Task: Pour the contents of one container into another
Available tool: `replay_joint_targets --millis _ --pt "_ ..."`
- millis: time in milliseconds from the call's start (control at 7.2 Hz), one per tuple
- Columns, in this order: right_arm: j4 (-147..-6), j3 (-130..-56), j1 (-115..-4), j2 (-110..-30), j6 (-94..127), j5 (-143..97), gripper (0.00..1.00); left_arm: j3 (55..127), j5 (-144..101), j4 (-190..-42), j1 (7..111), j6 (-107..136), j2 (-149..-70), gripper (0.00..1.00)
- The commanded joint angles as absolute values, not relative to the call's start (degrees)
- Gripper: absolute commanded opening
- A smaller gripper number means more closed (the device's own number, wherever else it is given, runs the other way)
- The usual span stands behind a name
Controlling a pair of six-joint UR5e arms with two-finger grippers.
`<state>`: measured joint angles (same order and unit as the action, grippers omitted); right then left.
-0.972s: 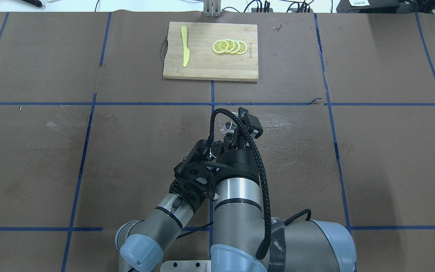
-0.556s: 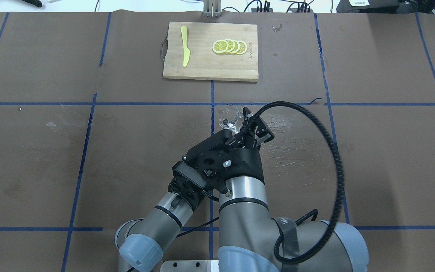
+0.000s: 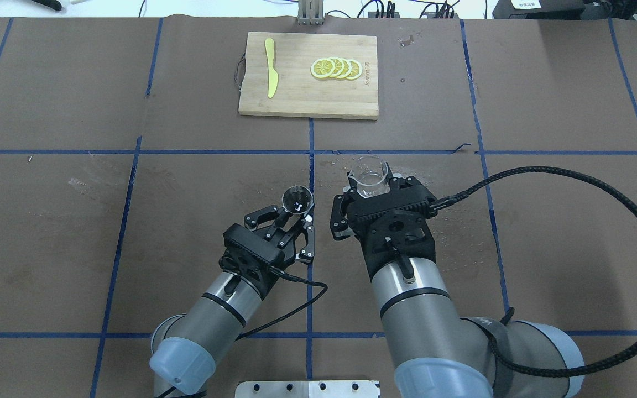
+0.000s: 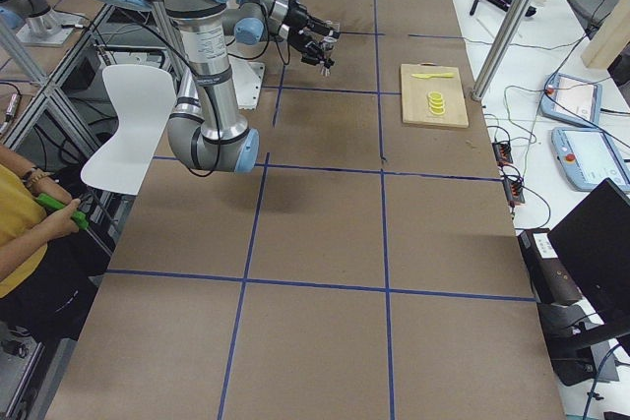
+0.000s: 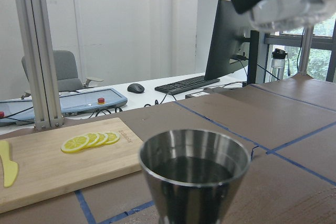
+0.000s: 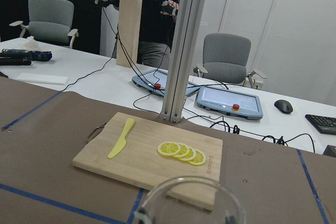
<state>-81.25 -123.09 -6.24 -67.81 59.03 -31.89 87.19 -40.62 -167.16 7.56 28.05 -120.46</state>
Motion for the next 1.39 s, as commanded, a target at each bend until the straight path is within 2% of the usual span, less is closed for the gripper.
replay_joint_targets --millis 0,694,972,1250 --pt "-70.9 -123.2 -6.3 -76.8 60.3 -32.4 0.00 90.6 -39.7 -167.7 8.5 33.3 -114.8 0.00" --pt "-68.3 -122.8 -12.3 -85.0 60.2 -37.6 0.00 90.4 -37.9 -188.4 9.2 34.9 -91.4 0.00" --pt "-68.3 -122.0 -12.6 -85.2 60.2 -37.6 0.00 90.0 -37.9 -192.3 9.7 39.2 -84.7 0.00" --pt "-68.3 -121.6 -12.6 -85.3 60.2 -37.6 0.00 85.3 -37.9 -192.4 10.8 48.0 -82.4 0.00"
